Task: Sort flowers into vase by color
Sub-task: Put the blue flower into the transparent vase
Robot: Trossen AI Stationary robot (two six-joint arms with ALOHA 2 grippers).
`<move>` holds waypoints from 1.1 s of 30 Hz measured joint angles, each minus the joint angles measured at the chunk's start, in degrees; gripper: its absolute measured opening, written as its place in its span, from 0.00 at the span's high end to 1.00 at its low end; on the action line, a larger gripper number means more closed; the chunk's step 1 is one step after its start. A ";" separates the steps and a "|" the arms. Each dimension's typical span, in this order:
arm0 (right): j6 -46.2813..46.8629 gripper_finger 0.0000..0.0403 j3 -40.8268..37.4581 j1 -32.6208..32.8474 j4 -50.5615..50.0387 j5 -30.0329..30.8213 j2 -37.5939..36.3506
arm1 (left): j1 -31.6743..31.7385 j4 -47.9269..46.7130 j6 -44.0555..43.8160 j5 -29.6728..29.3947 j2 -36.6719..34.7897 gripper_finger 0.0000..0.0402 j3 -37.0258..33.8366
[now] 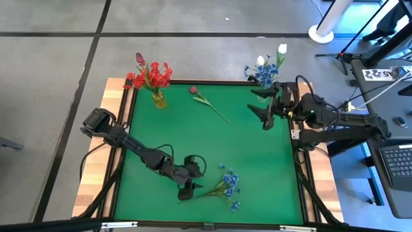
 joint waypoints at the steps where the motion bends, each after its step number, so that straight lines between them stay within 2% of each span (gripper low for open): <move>1: -0.91 0.26 0.53 1.41 -0.21 1.88 0.51 | -0.33 0.14 -0.13 -0.07 0.00 0.43 0.00; 6: -2.49 0.26 2.69 5.85 -1.52 7.61 2.16 | -1.78 2.66 -1.35 0.00 2.47 0.43 0.49; 14: -1.97 0.26 3.21 6.24 -2.11 9.82 2.54 | -2.59 2.18 0.13 4.04 11.53 0.43 9.90; 17: -1.01 0.26 3.21 6.24 -2.84 10.39 2.54 | -2.49 -1.50 0.43 3.84 13.68 0.43 12.47; 28: -0.60 0.26 3.21 6.24 -3.07 10.39 2.54 | -1.66 -9.48 -0.98 0.13 14.88 0.43 14.10; 30: -0.58 0.26 3.21 6.24 -3.09 10.51 2.54 | -1.61 -10.24 -1.43 0.45 14.88 0.43 14.10; 33: -0.56 0.26 3.21 6.24 -3.08 10.55 2.54 | -1.76 -9.09 -2.01 3.96 14.88 0.43 14.10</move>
